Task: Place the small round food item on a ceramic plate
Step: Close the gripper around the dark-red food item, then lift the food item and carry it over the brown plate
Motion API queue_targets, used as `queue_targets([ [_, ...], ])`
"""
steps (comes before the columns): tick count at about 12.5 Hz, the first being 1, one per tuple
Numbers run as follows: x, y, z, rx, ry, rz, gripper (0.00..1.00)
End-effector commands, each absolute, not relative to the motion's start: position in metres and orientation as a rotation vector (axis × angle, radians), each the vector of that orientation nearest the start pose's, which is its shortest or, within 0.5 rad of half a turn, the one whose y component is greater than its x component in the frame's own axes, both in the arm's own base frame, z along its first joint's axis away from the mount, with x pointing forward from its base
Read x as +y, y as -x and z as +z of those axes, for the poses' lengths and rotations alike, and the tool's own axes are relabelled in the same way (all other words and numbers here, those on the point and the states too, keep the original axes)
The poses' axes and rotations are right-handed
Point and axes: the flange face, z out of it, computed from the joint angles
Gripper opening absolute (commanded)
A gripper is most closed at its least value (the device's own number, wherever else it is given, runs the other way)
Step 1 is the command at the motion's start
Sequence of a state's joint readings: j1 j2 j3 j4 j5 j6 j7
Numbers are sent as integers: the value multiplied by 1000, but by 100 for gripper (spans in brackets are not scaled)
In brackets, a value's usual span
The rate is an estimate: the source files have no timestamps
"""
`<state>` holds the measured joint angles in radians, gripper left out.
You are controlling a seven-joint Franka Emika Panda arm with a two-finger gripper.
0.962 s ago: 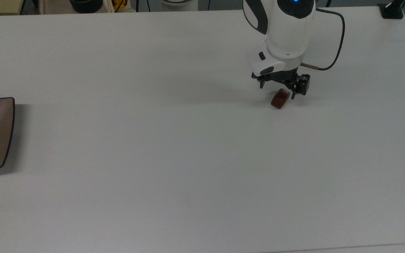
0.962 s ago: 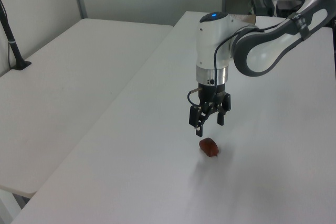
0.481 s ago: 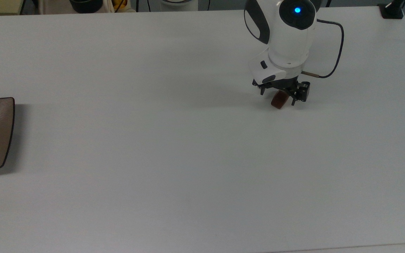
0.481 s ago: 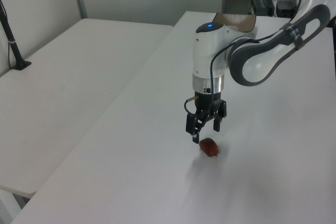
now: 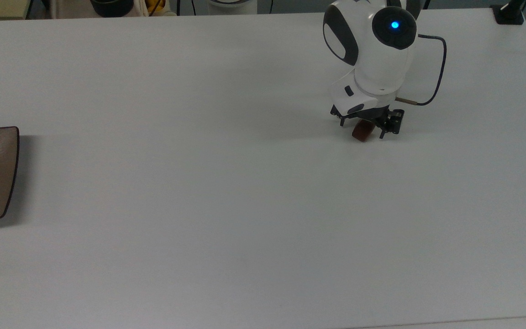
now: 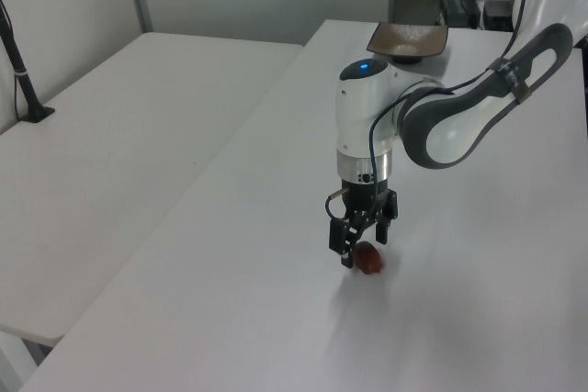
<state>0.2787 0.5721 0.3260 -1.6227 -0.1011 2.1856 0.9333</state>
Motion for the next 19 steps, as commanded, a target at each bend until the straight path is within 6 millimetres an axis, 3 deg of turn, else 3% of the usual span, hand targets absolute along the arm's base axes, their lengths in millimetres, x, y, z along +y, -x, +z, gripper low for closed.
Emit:
queue_targets([
  [1,371,-586,302,497,3035,28,40],
  [2,368,-589,303,555,3025,27,16],
  [3,367,-594,310,578,3011,14,3],
  [4,367,-595,312,578,3012,12,1],
  [8,363,-597,320,565,3035,21,1],
  [13,343,-591,352,130,3152,85,1],
  [16,308,-597,383,-201,3215,71,2],
  [19,251,-616,416,-315,3277,9,4],
])
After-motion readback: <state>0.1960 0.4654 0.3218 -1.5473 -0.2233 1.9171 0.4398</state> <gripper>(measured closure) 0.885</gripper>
